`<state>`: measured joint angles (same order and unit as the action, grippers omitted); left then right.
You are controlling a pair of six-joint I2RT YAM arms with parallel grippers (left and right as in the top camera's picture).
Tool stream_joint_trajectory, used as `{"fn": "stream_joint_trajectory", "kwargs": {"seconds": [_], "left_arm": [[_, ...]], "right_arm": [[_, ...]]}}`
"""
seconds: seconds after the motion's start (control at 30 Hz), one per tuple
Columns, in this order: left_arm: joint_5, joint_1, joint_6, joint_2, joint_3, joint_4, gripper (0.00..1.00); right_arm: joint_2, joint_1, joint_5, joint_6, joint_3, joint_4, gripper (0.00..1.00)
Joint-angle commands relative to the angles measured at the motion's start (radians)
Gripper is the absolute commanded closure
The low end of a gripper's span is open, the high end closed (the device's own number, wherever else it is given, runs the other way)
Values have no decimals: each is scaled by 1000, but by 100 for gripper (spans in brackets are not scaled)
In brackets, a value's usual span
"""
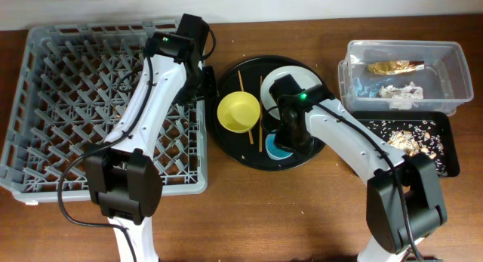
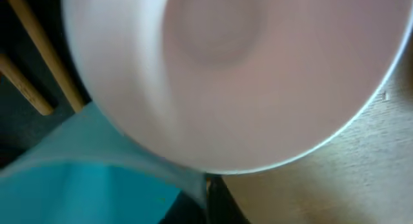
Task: Sort waste into correct bins and load items into the dishwasher rack
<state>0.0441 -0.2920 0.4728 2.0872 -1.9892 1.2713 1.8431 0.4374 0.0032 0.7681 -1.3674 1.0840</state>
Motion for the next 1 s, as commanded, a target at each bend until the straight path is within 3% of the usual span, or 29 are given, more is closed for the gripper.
{"fn": "stream_joint_trajectory", "kwargs": {"seconds": [0.0, 0.1, 0.17, 0.2, 0.4, 0.43, 0.53, 0.6, 0.7, 0.8, 0.97], "left_arm": [[-15, 0, 1, 0, -16, 1, 46], [-13, 0, -12, 0, -16, 13, 46], [82, 4, -118, 0, -16, 19, 45], [176, 12, -161, 0, -16, 21, 38], [948, 142, -388, 0, -16, 23, 28], [1062, 167, -409, 0, -16, 23, 25], [1306, 200, -479, 0, -16, 24, 1], [1464, 200, -544, 0, -16, 24, 1], [1530, 181, -558, 0, -16, 24, 1], [1530, 123, -557, 0, -16, 24, 7], [1530, 107, -557, 0, -16, 24, 7]], "right_arm": [[-1, 2, -27, 6, 3, 0, 96], [-40, -2, -140, -118, -32, 16, 96], [-102, -22, -196, -206, -95, 63, 96], [-134, -37, -232, -246, -122, 76, 96], [-340, -264, -537, -495, -160, 51, 96], [-332, -286, -651, -554, -148, 10, 96], [-313, -294, -810, -587, -95, -138, 96], [-283, -293, -1005, -588, -33, -330, 96], [-234, -293, -1136, -546, -3, -517, 96], [-178, -292, -1149, -440, -3, -698, 96], [-152, -292, -1199, -329, -3, -881, 96]]}}
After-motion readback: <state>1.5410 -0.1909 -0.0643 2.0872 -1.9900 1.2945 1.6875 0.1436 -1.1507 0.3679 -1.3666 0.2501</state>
